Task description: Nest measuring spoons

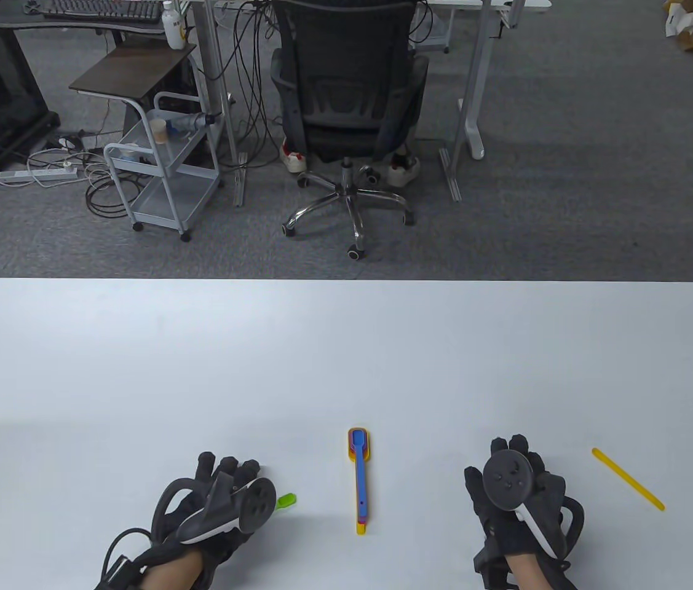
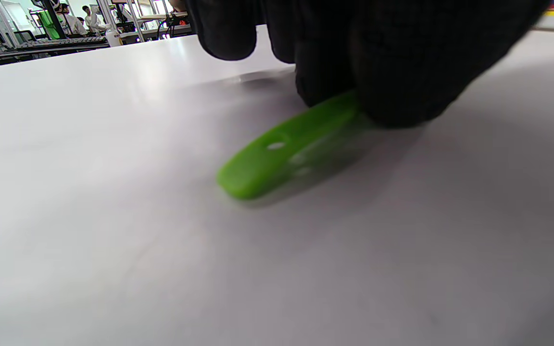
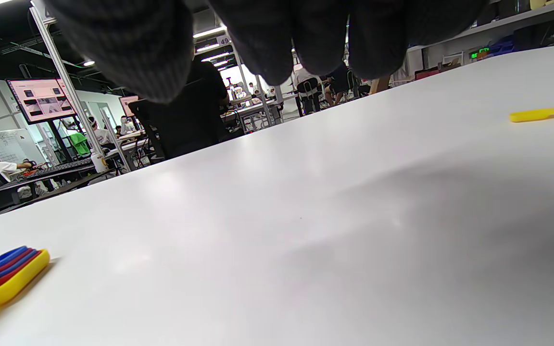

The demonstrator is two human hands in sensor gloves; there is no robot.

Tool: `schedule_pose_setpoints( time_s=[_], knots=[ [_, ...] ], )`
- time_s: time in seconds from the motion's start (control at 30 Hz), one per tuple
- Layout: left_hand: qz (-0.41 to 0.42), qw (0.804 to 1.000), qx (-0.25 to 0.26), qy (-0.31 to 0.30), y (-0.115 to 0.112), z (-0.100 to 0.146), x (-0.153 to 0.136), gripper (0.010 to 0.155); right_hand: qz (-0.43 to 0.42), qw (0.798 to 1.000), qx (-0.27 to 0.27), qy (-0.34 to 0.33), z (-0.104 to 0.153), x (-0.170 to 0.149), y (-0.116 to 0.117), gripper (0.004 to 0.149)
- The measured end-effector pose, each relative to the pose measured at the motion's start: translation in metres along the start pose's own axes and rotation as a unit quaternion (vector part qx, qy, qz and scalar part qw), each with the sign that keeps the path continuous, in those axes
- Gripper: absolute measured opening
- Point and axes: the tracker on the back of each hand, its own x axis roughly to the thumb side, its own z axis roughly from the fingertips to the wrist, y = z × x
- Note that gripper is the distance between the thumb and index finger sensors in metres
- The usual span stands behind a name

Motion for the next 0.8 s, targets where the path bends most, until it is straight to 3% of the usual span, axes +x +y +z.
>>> schedule_pose_setpoints(
  time_s=[0.37,0.8],
  knots=[
    [0.011,1.0,0.007,0.014,0.007,-0.002,0.006,0.048,0.002,1.0,-0.002,-0.002,0.0,0.0,0.0,0.07],
    [0.054,0.996,0.031,0.063,0.035,-0.005,0.024,0.048,-0.001,1.0,-0.004,-0.005,0.001,0.0,0.0,0.07]
  ],
)
